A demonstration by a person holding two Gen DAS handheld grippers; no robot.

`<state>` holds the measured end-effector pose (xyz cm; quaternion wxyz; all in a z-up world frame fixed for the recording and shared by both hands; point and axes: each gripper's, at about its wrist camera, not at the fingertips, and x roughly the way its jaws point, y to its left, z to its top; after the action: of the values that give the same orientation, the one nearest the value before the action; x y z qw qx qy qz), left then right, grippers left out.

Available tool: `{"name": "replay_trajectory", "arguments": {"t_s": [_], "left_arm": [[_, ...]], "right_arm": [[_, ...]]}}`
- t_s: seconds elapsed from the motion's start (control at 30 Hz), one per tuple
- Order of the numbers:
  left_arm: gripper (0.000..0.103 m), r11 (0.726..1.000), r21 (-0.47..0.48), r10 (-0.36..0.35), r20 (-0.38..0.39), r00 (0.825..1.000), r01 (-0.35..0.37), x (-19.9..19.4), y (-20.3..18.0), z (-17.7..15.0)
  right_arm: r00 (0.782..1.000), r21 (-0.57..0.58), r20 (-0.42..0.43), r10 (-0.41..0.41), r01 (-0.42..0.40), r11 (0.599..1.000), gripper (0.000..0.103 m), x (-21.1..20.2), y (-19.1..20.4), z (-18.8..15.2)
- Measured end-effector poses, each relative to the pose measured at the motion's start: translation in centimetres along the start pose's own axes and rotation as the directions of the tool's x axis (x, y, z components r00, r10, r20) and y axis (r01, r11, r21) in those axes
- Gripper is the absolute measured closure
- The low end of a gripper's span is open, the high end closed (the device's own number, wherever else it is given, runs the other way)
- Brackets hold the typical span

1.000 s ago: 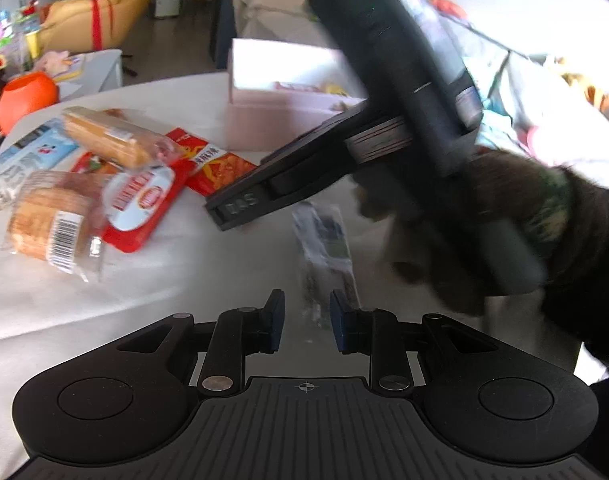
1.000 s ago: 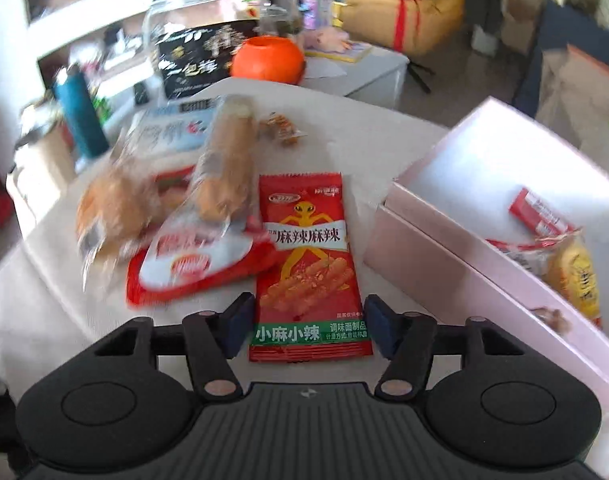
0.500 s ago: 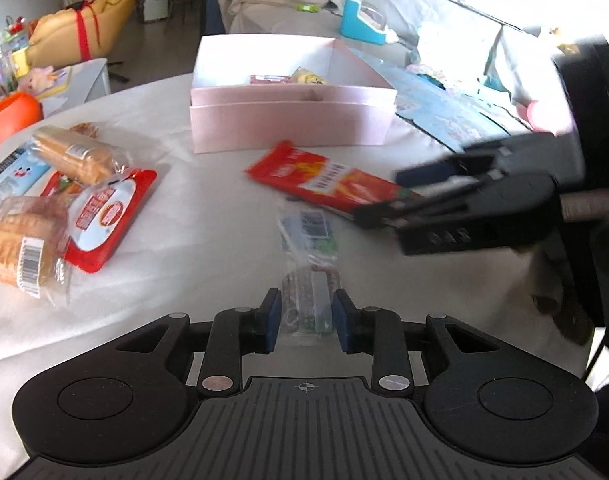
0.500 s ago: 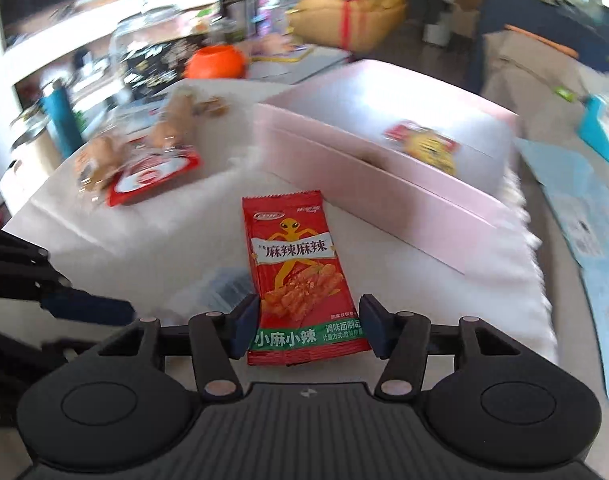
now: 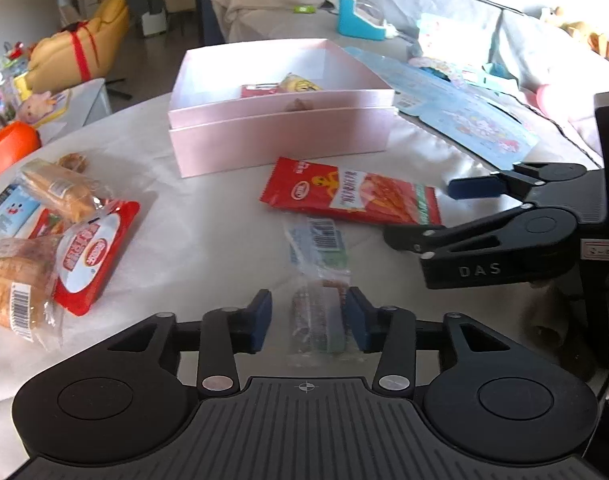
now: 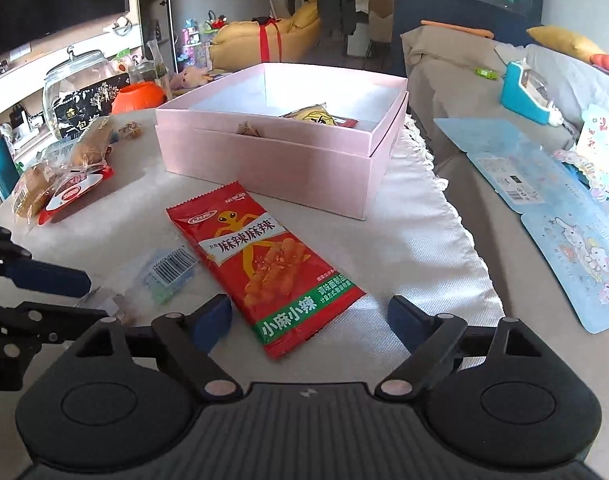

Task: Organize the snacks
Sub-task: 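Move the right gripper down over the red spicy-strip packet on the table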

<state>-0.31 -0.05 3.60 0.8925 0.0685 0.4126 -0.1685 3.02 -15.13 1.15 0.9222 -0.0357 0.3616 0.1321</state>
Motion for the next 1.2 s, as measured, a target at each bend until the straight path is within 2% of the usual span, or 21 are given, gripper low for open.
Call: {"name": "replay_trajectory", "arguments": {"t_s": [0.1, 0.13, 0.23, 0.3, 0.37, 0.43, 0.67, 0.8, 1.2], "left_arm": [[0.039, 0.999, 0.002, 0.052, 0.009, 0.999, -0.052, -0.2, 0.4, -0.1], [0.039, 0.998, -0.01, 0.056, 0.007, 0.998, -0.056, -0.2, 0.7, -0.1], [0.039, 0.999, -0.024, 0.021, -0.002, 1.0, -0.021, -0.1, 0.8, 0.0], [0.04, 0.999, -0.023, -0.037, -0.041, 0.998, 0.036, 0.4, 0.4, -0.1], [0.038, 0.999, 0.029, -0.012, -0.032, 0.999, 0.013, 0.6, -0.6, -0.4], [0.038, 1.0, 0.027, -0.013, -0.03, 0.999, 0.014, 0.7, -0.6, -0.3], [0.045, 1.0, -0.008, -0.013, -0.019, 1.0, 0.013, 0.6, 0.0, -0.3], [0.056, 1.0, -0.022, 0.001, -0.012, 1.0, -0.001, 0.6, 0.3, -0.3], [0.058, 0.998, -0.058, -0.012, -0.007, 1.0, 0.011, 0.3, 1.1, -0.5]], "right_arm": [[1.0, 0.004, 0.001, 0.0, 0.0, 1.0, 0.016, -0.1, -0.1, -0.1], [1.0, 0.004, 0.001, -0.003, 0.003, 1.0, 0.016, -0.1, -0.1, -0.1], [1.0, 0.006, 0.0, -0.007, 0.007, 1.0, 0.014, -0.1, 0.0, 0.0], [1.0, 0.008, -0.001, -0.009, 0.009, 1.0, 0.013, 0.0, 0.0, 0.0], [1.0, 0.009, -0.002, -0.012, 0.012, 1.0, 0.013, 0.0, 0.0, 0.0], [1.0, 0.011, -0.003, -0.015, 0.015, 1.0, 0.012, 0.0, 0.0, 0.0], [1.0, 0.014, -0.005, -0.017, 0.017, 1.0, 0.011, 0.1, -0.1, 0.0], [1.0, 0.015, -0.005, -0.017, 0.017, 1.0, 0.01, 0.1, -0.1, 0.0], [1.0, 0.014, -0.009, -0.017, 0.017, 1.0, 0.009, 0.2, -0.1, 0.0]]}}
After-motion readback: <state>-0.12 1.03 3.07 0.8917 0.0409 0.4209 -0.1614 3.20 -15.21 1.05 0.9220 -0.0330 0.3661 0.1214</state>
